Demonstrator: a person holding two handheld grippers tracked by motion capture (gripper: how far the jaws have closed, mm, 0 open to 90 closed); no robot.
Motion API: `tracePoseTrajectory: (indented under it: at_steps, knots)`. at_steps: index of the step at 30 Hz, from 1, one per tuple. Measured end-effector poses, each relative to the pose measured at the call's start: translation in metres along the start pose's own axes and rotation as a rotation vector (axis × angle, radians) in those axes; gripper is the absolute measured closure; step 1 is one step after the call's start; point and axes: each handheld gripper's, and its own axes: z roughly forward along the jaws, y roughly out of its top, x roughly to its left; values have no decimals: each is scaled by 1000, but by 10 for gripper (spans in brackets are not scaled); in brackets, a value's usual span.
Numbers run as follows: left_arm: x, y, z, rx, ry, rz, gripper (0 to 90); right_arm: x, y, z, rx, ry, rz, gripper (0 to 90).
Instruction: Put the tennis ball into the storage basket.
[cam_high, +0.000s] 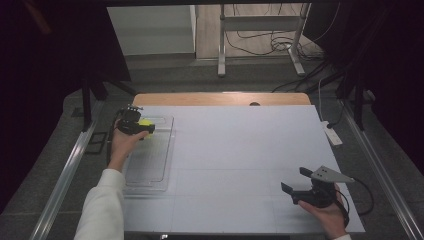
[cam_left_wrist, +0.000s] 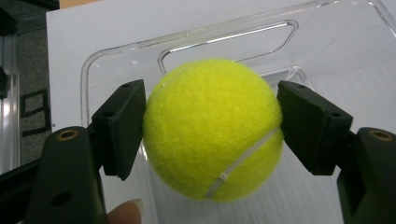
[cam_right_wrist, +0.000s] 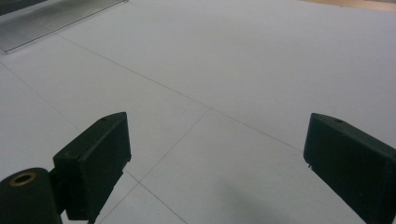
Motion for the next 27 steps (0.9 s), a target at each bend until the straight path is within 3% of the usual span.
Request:
tracePoseTrajectory:
  at_steps: [18, 27]
  knots:
    - [1, -3, 7, 39, 18, -7, 271, 0, 0, 0, -1, -2, 1, 75]
    - [1, -6, 13, 73, 33, 15, 270, 0, 0, 0, 2, -5, 1, 75]
